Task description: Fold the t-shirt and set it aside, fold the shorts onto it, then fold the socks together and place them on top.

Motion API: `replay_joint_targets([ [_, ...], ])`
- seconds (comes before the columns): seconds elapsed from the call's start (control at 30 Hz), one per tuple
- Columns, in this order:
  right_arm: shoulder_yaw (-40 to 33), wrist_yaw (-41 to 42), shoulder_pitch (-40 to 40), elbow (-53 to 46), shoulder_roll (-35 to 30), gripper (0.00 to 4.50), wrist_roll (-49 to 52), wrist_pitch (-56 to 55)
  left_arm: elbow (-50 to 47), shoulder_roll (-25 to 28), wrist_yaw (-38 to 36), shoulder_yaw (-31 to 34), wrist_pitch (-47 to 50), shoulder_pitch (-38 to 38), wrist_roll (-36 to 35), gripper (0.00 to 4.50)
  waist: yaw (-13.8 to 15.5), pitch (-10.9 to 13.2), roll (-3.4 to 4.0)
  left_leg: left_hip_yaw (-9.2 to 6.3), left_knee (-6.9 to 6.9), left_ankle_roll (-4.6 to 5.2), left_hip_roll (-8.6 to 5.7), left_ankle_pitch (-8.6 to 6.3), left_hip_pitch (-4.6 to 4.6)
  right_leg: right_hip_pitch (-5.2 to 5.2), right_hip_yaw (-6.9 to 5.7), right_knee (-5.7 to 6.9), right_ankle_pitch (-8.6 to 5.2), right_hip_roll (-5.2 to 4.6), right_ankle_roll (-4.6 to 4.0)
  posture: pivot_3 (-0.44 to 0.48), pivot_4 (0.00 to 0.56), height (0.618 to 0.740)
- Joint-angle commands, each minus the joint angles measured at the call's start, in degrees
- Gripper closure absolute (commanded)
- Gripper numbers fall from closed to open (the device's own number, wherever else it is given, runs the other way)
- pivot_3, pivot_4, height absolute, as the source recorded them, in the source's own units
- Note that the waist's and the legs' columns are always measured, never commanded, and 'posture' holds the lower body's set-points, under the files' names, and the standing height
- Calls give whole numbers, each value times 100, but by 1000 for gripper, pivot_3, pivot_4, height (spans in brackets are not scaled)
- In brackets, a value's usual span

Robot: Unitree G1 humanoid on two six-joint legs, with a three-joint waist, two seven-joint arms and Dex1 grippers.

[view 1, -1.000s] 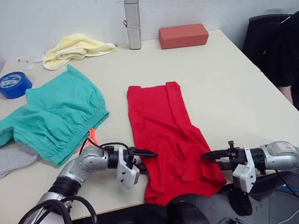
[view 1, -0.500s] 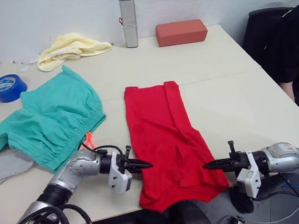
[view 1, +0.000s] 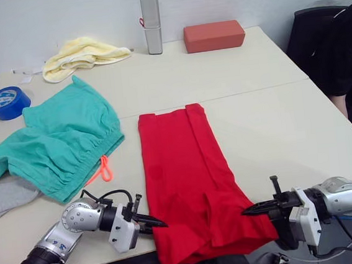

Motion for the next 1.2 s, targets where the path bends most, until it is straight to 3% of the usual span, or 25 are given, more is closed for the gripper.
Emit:
replay_joint_targets([
  [0.03, -500, 572, 34, -680, -112, 4500, 1165, 1061, -511, 234, -183, 555, 1461, 46, -949, 4487, 21, 7, -2, -3, 4, 1, 0, -1, -4, -3, -1, 0, 0, 0, 0, 0, 150, 740],
  [0.17, -1194, 785, -153, -1337, 73, 4500, 2406, 3025, -623, 180, -68, 1227, 3226, -242, -1871, 4487, 102, 11, -1, -4, 20, 3, -1, -1, -22, -17, 0, 1, 0, 2, -1, 0, 150, 740],
  [0.27, -1637, 844, -607, -1283, 496, 4500, 2712, 4192, -436, 51, -118, 1536, 4019, -609, -2024, 4487, 120, 14, 1, -28, 82, 3, 9, -1, -104, -67, -3, 11, 15, 19, -1, 0, 150, 740],
  [0.43, -2064, 548, -1885, -362, 1675, 4500, 2076, 5337, 301, -600, 354, 2044, 5155, -1534, -2124, 4487, 114, 16, -1, -36, 106, 7, 8, -8, -116, -63, -8, 13, 22, 28, 0, 0, 150, 740],
  [0.67, -2247, 48, -3113, 587, 2813, 4500, 1276, 6908, 1092, -1357, 1080, 2482, 6488, -2452, -2029, 4487, 113, 16, -2, -40, 178, -3, 5, -7, -216, -164, -14, 84, 25, 38, -6, 0, 150, 740],
  [0.97, -2634, -780, -3845, 1671, 3802, 4500, 470, 8297, 2385, -2214, 2794, 3167, 7679, -3449, -1714, 4487, 104, 17, -3, -44, 199, -1, 4, -1, -218, -165, -12, 117, 28, 26, -3, 0, 150, 740],
  [1.2, -2888, -1225, -4009, 2038, 4194, 4500, 91, 9150, 2880, -2276, 3235, 3458, 8381, -3582, -1465, 4487, 51, 17, -3, -41, 199, -9, 5, 4, -213, -169, -7, 132, 25, 27, -6, 0, 150, 740],
])
